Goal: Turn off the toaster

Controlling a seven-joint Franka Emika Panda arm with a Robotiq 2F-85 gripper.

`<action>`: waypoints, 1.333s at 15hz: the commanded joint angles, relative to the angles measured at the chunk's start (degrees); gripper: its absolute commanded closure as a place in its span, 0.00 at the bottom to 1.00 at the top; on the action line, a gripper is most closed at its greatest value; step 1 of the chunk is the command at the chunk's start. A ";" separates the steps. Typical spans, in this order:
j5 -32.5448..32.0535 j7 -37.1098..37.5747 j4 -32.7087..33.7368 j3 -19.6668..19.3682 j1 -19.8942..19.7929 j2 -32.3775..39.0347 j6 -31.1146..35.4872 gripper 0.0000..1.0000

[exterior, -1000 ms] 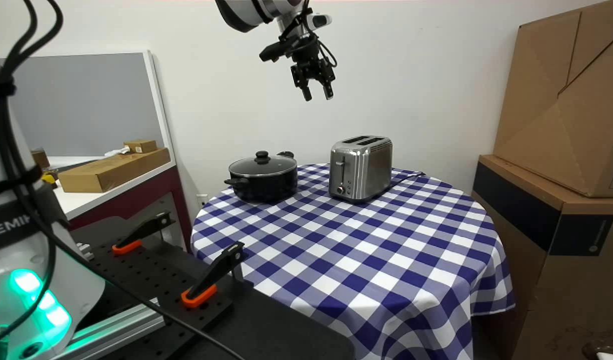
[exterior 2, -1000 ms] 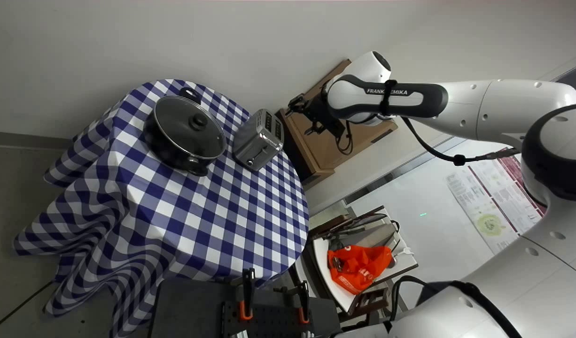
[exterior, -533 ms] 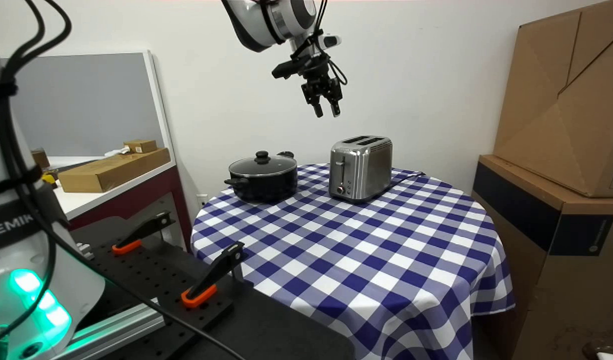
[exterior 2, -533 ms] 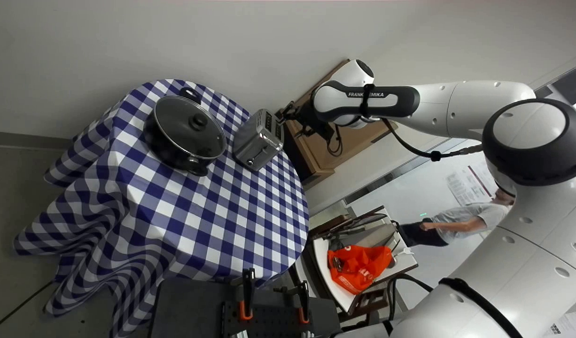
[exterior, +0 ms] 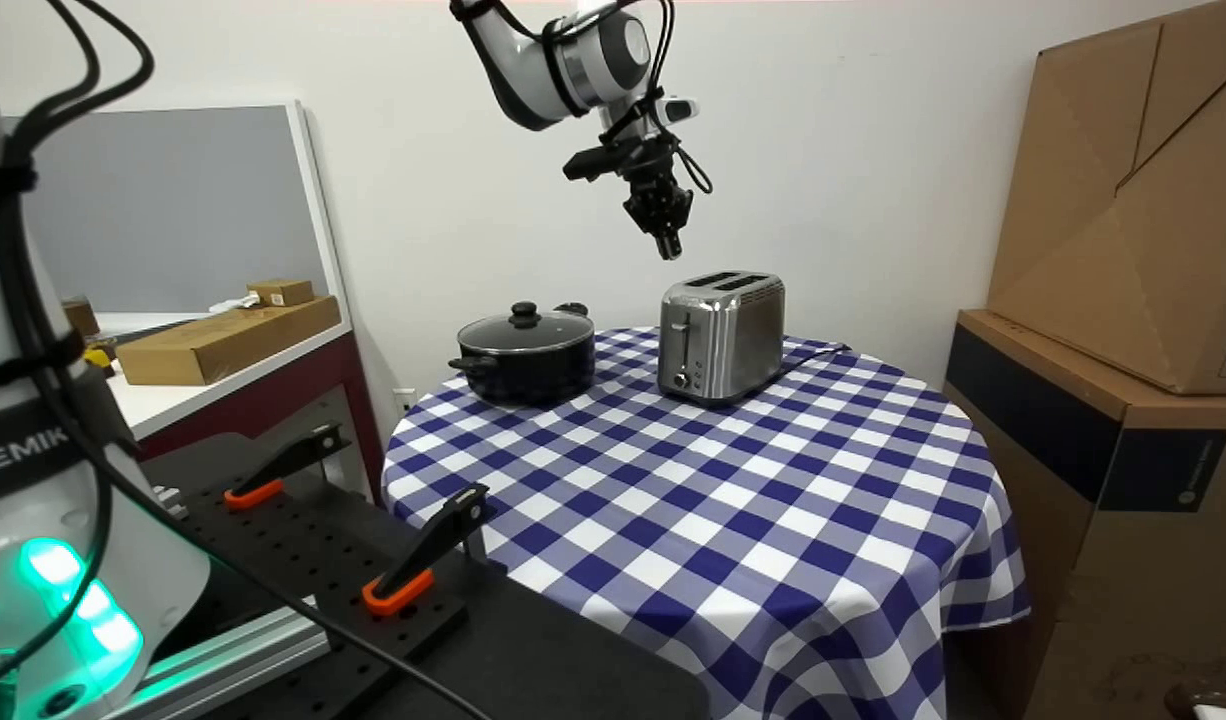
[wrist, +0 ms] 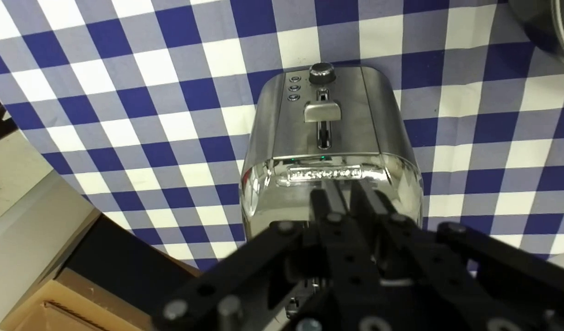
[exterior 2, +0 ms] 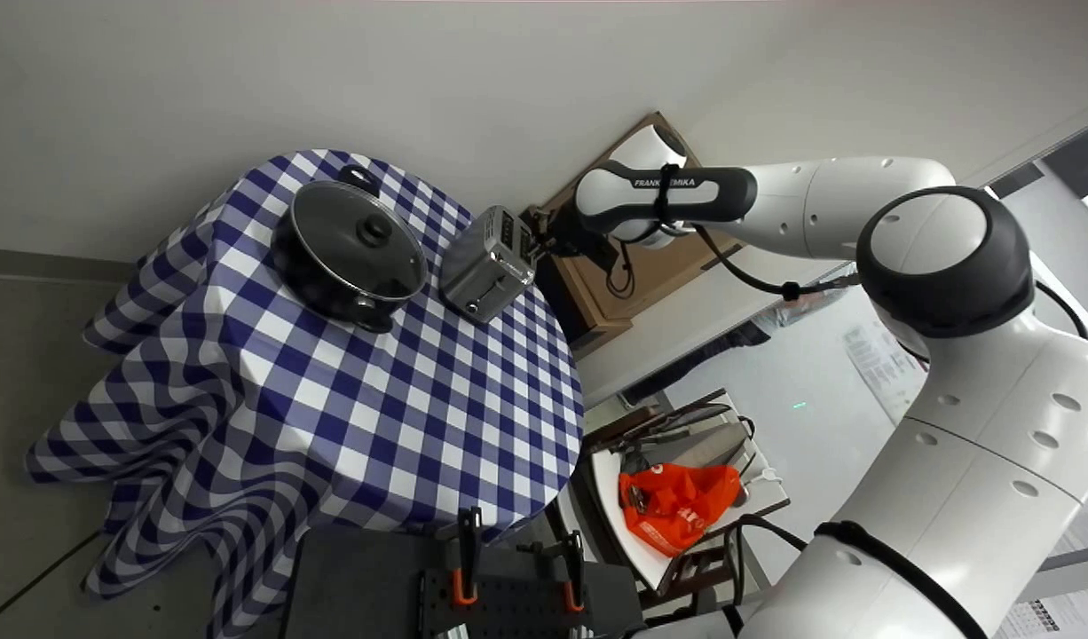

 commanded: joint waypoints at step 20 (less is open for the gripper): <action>5.15 -5.61 10.72 -2.91 1.37 14.53 -0.13 1.00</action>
